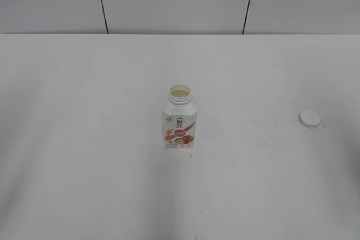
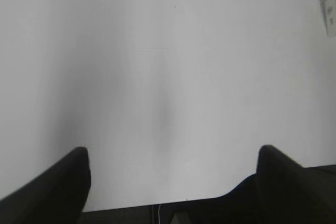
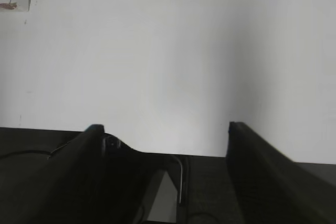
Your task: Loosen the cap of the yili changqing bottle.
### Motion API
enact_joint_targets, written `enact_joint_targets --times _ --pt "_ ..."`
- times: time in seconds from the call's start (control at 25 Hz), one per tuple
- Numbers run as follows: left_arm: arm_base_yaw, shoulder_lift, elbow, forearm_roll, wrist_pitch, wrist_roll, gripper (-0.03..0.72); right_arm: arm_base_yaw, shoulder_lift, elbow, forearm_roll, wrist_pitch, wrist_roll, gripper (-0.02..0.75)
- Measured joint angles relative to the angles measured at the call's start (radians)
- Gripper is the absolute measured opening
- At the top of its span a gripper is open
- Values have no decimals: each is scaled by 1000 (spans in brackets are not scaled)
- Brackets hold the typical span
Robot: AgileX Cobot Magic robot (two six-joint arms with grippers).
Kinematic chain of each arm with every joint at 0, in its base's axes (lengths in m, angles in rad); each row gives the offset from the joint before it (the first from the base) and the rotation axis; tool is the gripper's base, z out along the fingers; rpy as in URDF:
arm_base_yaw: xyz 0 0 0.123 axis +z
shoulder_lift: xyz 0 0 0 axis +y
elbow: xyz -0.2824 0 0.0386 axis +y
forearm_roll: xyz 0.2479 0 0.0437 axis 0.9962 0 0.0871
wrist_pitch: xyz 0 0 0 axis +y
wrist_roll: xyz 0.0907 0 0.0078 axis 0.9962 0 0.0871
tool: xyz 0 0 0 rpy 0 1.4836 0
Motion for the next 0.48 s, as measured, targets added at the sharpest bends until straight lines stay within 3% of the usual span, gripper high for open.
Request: enact_joint_targets --times 0.48 --pt "0 -384 15 -24 137 56 586 0 -473 216 -20 2 13 564"
